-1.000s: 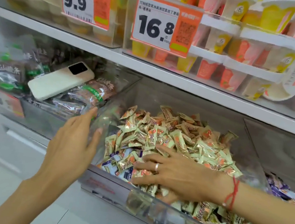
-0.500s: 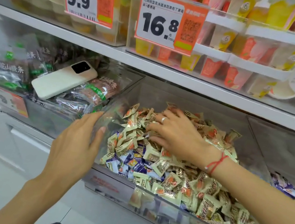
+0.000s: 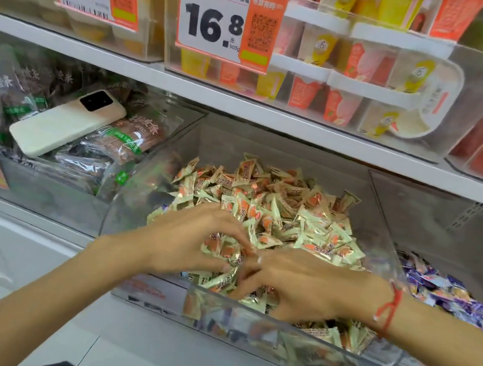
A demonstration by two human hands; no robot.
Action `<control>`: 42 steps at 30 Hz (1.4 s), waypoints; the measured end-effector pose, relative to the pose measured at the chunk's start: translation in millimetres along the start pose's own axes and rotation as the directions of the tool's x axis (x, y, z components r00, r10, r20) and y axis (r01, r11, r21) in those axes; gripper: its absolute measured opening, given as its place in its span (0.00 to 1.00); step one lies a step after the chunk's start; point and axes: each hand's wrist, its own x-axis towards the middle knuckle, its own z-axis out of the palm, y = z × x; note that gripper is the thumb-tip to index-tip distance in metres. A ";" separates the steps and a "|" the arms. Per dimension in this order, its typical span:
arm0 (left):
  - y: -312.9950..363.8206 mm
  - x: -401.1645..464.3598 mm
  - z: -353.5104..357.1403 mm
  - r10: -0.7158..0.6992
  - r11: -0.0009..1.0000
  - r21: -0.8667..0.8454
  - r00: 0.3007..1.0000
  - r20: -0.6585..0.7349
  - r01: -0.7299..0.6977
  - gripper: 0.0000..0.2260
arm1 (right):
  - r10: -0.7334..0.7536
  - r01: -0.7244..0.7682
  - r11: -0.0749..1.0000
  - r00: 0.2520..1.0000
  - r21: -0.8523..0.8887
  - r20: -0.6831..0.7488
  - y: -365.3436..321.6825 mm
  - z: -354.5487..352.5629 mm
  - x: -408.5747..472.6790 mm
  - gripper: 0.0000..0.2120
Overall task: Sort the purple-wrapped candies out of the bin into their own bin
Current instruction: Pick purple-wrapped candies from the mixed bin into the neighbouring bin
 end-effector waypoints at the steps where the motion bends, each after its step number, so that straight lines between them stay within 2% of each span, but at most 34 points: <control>1: -3.2 4.6 3.5 0.017 1.000 0.024 0.998 0.066 -0.018 0.20 | -0.012 0.012 0.998 1.000 -0.056 0.000 -0.1 1.9 4.2 0.21; 3: -9.3 11.4 5.4 0.049 0.994 0.092 0.995 0.090 -0.057 0.23 | -0.009 0.004 0.985 1.000 -0.175 -0.025 2.7 3.1 9.7 0.20; 5: -14.3 17.3 2.2 0.070 0.980 0.183 0.995 0.069 -0.081 0.20 | 0.016 -0.039 0.969 0.995 -0.246 -0.094 3.9 1.3 10.8 0.19; 9: -21.6 27.1 -2.3 0.059 0.966 0.247 0.996 0.061 -0.072 0.17 | 0.158 -0.205 0.964 0.955 -0.172 -0.250 13.6 -6.9 0.6 0.12; 10: -23.5 27.6 -2.8 0.047 0.967 0.248 0.998 0.051 -0.059 0.17 | 0.209 -0.237 0.969 0.938 -0.073 -0.278 16.7 -8.7 -3.3 0.11; 12: -27.9 26.8 -5.5 0.020 0.966 0.258 1.000 -0.008 -0.017 0.14 | 0.311 -0.233 0.939 0.891 0.254 -0.331 20.2 -11.6 -10.4 0.09; 15: -29.8 21.7 -15.1 -0.042 0.958 0.280 0.996 -0.079 0.062 0.09 | 0.415 -0.101 0.759 0.837 0.643 -0.357 17.2 -16.6 -14.3 0.10; 18: -25.0 12.6 -25.1 -0.051 0.931 0.347 0.981 -0.190 0.115 0.14 | 0.533 -0.038 0.511 0.798 0.859 -0.282 12.0 -23.5 -10.7 0.05; 19: -23.3 7.2 -29.0 -0.039 0.915 0.376 0.960 -0.275 0.145 0.17 | 0.557 -0.067 0.459 0.799 0.886 -0.228 9.6 -25.9 -6.4 0.04; 20: -22.3 -0.2 -32.2 -0.037 0.901 0.388 0.926 -0.377 0.194 0.18 | 0.558 -0.104 0.467 0.805 0.878 -0.202 7.3 -26.5 -0.7 0.03; 21: -22.0 -8.9 -34.1 -0.049 0.891 0.376 0.875 -0.481 0.256 0.19 | 0.536 -0.129 0.541 0.814 0.831 -0.223 3.8 -27.0 6.2 0.04; 22: -23.0 -18.6 -33.8 -0.071 0.884 0.342 0.814 -0.577 0.320 0.20 | 0.480 -0.139 0.683 0.826 0.717 -0.297 2.2 -25.5 15.9 0.07; 23: -23.1 -27.5 -31.3 -0.102 0.878 0.297 0.752 -0.651 0.376 0.22 | 0.376 -0.128 0.841 0.837 0.526 -0.396 -0.6 -23.4 26.0 0.11; 24: -24.5 -35.5 -27.2 -0.152 0.872 0.239 0.701 -0.697 0.426 0.24 | 0.239 -0.105 0.951 0.848 0.292 -0.472 -1.5 -19.7 38.7 0.13; 25: -25.5 -42.3 -22.1 -0.224 0.864 0.170 0.665 -0.712 0.473 0.27 | 0.083 -0.055 0.996 0.868 0.070 -0.489 -2.1 -15.1 52.8 0.15; 27: -27.1 -48.7 -11.8 -0.392 0.839 0.011 0.616 -0.684 0.545 0.28 | -0.148 0.044 0.961 0.917 -0.273 -0.372 -0.5 -1.6 81.5 0.17; 29: -28.0 -50.6 -7.5 -0.437 0.832 -0.036 0.614 -0.657 0.554 0.26 | -0.210 0.088 0.874 0.955 -0.478 -0.208 1.9 12.9 102.0 0.20; 31: -28.2 -52.1 -7.4 -0.420 0.844 -0.027 0.629 -0.654 0.536 0.25 | -0.190 0.079 0.833 0.970 -0.547 -0.149 7.5 21.3 107.0 0.22; 35: -28.2 -53.5 -7.3 -0.453 0.835 -0.059 0.621 -0.639 0.548 0.25 | -0.083 -0.054 0.792 0.978 -0.608 -0.194 17.6 16.4 91.0 0.22; 39: -25.9 -54.4 -7.6 -0.463 0.830 -0.059 0.627 -0.627 0.554 0.24 | 0.036 -0.176 0.821 0.966 -0.544 -0.258 27.2 7.9 69.9 0.34; 42: -23.6 -55.3 -10.2 -0.465 0.826 -0.047 0.631 -0.622 0.562 0.24 | 0.122 -0.271 0.817 0.944 -0.510 -0.306 29.4 -1.2 53.8 0.36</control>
